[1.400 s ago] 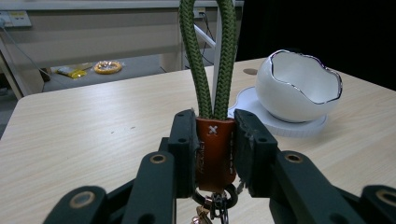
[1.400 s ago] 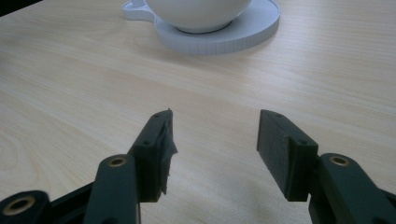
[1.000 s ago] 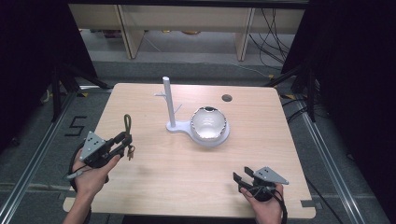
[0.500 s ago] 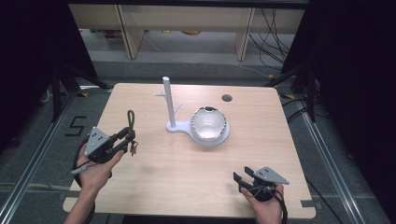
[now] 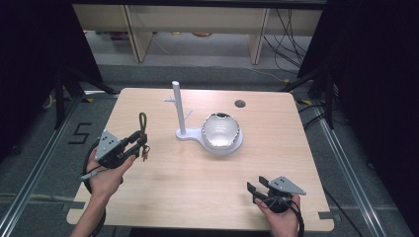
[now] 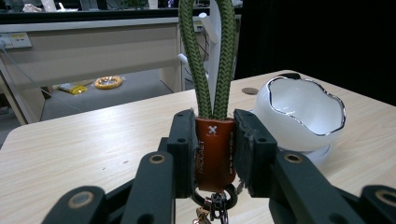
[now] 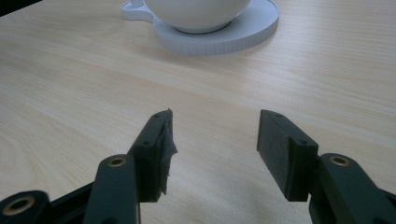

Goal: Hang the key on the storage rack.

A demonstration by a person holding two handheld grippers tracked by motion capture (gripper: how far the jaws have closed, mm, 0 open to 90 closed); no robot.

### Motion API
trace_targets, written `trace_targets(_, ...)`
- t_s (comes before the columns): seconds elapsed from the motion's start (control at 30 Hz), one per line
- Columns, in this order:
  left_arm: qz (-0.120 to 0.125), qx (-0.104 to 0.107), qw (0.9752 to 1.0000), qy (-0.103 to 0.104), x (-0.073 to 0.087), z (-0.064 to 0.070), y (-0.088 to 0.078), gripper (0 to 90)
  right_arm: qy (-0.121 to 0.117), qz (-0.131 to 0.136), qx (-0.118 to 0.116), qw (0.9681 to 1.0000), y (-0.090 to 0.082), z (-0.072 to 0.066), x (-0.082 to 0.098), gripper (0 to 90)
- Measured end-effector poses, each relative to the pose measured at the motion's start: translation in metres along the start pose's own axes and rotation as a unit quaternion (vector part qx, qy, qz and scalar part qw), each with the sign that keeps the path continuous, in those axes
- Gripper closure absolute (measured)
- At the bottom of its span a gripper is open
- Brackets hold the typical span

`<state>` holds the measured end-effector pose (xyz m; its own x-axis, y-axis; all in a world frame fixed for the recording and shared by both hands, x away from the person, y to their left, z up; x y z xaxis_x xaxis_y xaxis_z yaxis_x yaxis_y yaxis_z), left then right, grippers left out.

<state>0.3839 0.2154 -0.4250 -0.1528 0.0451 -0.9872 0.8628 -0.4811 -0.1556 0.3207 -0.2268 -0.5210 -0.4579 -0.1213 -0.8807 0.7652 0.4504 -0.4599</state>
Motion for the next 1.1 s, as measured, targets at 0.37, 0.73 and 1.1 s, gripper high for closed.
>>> trace_targets(0.37, 0.002, -0.002, 1.0000, 0.001, -0.003, -0.001, 0.007, 69.1, 0.013, 0.001, -0.010, 0.9999, -0.002, -0.002, 0.000, 46.7)
trace_targets(0.73, 0.003, -0.001, 1.0000, 0.007, -0.009, 0.001, 0.014, 69.1, 0.003, -0.007, -0.006, 1.0000, -0.003, 0.000, -0.001, 46.6)
trace_targets(1.1, 0.004, 0.003, 0.9999, 0.014, -0.013, 0.003, 0.020, 69.1, 0.008, -0.003, -0.007, 0.9999, -0.004, 0.000, -0.002, 46.5)
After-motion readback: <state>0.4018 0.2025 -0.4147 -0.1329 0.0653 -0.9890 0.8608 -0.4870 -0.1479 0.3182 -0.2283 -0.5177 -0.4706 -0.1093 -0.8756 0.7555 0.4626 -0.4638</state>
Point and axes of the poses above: each handheld gripper's, and its own axes: y roughly forward along the jaws, x roughly out of its underside, z roughly to its right, the point moved 2 cm from there along y, roughly forward along the jaws, and after that the axes turned 2 degrees about z, right-handed, at the moved point
